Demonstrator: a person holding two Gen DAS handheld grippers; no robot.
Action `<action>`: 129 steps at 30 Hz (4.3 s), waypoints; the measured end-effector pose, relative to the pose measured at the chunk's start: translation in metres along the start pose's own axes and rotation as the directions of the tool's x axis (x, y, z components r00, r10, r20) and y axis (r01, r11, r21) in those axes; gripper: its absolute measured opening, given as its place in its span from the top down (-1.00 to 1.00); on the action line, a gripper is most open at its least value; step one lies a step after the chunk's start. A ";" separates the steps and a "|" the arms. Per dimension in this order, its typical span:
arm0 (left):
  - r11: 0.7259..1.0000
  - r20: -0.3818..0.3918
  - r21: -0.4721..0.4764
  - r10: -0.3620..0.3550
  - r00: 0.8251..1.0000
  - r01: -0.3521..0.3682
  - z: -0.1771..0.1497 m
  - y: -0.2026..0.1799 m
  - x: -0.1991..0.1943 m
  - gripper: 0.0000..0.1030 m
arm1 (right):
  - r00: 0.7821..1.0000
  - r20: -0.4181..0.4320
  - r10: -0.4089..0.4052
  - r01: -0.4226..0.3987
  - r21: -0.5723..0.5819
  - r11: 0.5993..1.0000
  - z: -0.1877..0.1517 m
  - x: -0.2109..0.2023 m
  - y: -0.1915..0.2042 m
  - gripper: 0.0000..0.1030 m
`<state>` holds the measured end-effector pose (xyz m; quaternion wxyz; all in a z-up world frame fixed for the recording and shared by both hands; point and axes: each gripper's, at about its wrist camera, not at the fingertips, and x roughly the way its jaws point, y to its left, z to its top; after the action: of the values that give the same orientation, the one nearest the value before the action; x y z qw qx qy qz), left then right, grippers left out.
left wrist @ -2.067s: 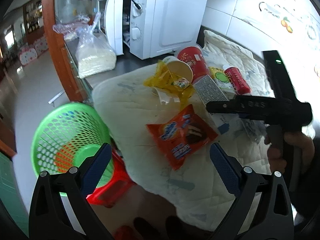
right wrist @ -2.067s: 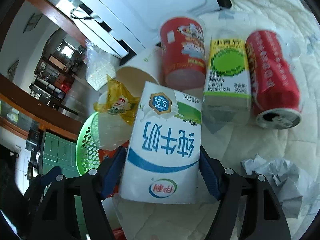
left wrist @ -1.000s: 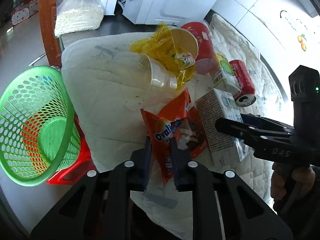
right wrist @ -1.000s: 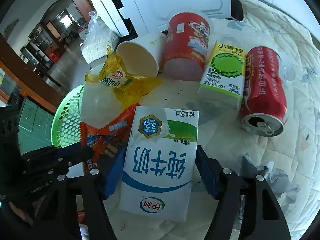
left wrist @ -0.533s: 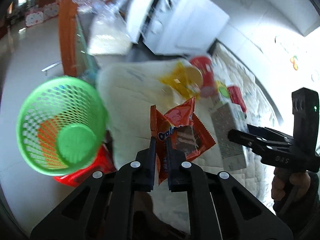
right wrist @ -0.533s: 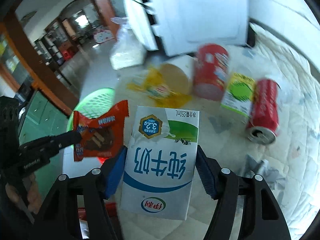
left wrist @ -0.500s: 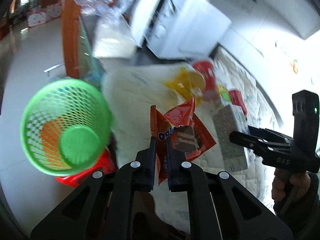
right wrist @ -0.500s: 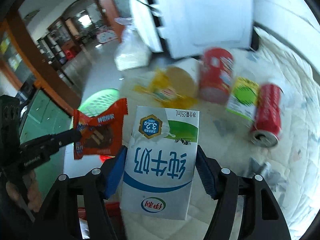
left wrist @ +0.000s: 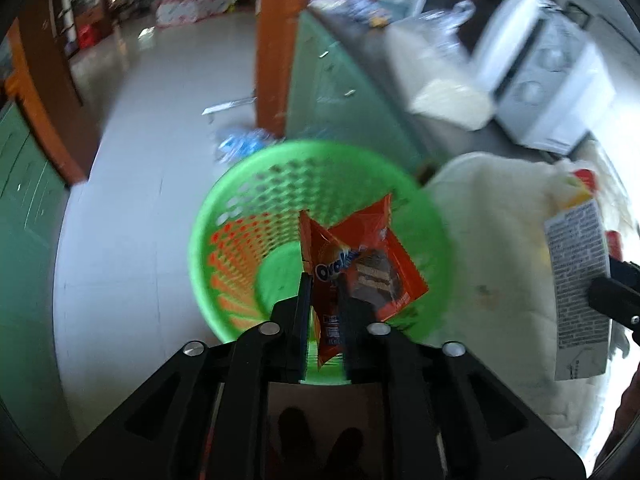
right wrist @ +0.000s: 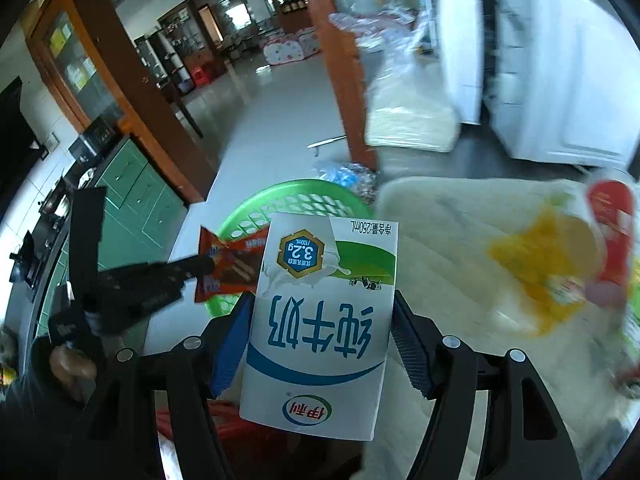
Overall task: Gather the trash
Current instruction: 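Carry both items over the green basket and open both grippers to drop them, then grasp the crumpled grey paper with the right gripper while the left grasps the clear cup, then move both items over the green basket and release them inside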
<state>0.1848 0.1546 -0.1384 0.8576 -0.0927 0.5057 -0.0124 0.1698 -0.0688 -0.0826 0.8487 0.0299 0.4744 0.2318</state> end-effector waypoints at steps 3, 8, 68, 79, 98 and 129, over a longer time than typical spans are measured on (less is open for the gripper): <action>0.999 -0.024 -0.040 0.018 1.000 -0.019 0.001 0.017 0.011 0.46 | 1.000 -0.026 0.009 -0.010 -0.012 1.000 0.009 0.035 0.015 -0.25; 0.996 -0.012 -0.082 0.027 1.000 -0.028 0.000 0.036 0.009 -0.02 | 0.998 -0.057 0.001 -0.002 -0.014 1.000 0.022 0.085 0.028 -0.26; 0.951 0.070 0.273 -0.168 0.983 0.143 -0.031 -0.201 -0.061 -0.76 | 0.864 0.013 -0.503 0.449 0.431 0.782 -0.169 -0.155 -0.203 -0.76; 0.939 0.020 0.291 -0.197 0.980 0.183 -0.016 -0.229 -0.032 -0.73 | 0.895 -0.042 -0.444 0.410 0.469 0.783 -0.178 -0.129 -0.230 -0.36; 0.867 -0.093 0.342 -0.351 0.932 0.361 -0.014 -0.262 0.015 0.75 | 0.899 -0.025 -0.437 0.399 0.455 0.796 -0.179 -0.133 -0.226 -0.06; 0.980 0.134 0.152 -0.149 0.980 0.128 -0.010 -0.085 -0.052 0.98 | 0.980 0.074 -0.186 0.180 0.073 0.981 -0.066 -0.069 -0.056 0.04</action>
<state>0.1570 0.0752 -0.0833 0.8936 -0.0667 0.4321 -0.1015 0.1053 -0.1595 -0.0792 0.8835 0.0234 0.4478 0.1357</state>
